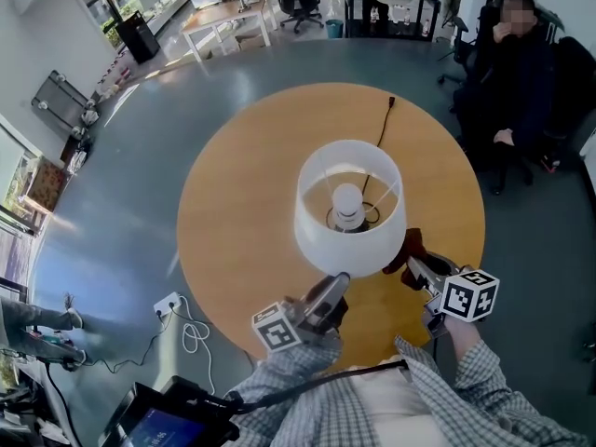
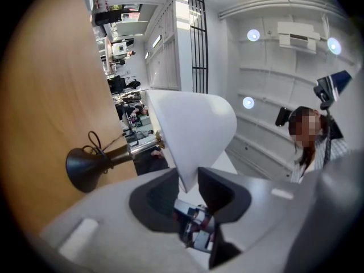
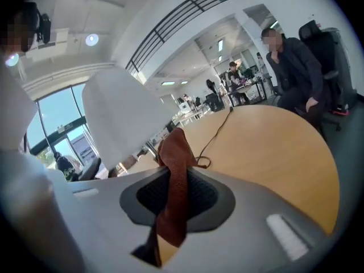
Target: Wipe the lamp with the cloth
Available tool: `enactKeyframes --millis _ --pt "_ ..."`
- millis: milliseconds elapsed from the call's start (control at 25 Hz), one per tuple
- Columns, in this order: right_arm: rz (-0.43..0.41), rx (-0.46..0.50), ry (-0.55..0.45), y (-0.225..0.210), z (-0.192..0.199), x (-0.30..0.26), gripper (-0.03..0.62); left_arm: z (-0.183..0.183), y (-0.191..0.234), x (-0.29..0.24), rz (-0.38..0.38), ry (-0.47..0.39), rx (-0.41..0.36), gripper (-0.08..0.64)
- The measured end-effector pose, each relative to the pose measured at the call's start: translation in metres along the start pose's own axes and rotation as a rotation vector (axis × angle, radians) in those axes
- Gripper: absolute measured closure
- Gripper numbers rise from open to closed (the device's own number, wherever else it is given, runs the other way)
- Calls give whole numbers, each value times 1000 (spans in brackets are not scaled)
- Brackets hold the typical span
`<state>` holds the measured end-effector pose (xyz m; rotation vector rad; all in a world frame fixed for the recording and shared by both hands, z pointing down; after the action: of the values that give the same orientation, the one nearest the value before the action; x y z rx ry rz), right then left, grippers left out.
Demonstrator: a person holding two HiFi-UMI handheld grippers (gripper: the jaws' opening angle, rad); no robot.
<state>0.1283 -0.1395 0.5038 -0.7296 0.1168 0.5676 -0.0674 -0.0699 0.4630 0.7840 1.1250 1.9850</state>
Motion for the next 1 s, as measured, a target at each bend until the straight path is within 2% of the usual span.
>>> enactKeyframes --millis 160,320,520,720,800,1000 --pt "-4 75 -125 20 -52 22 526 0 1 -1 -1 -5 -1 457" --pt "-44 152 -244 53 -107 34 526 -2 -1 -2 -4 -6 -6 457" --pt "-122 314 -290 101 -148 28 526 -3 0 -5 -7 -4 -13 457" --pt "-161 436 -230 123 -139 10 525 -2 4 -6 -9 -11 -16 457" --pt "-172 416 -221 123 -128 5 525 -4 4 -6 -9 -16 -15 457" --pt "-152 293 -191 103 -94 3 526 -5 3 -6 -9 -15 -14 458"
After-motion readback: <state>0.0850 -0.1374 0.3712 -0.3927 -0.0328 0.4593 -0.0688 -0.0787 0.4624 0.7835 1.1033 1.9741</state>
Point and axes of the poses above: the fingertips, and each gripper's own axes: x backward along the fingers, y to its left, z out of its underside, the point moved 4 cm from there along x, backward along the fingers, and after that the axes turned 12 degrees about -z, right-handed, at the moved point
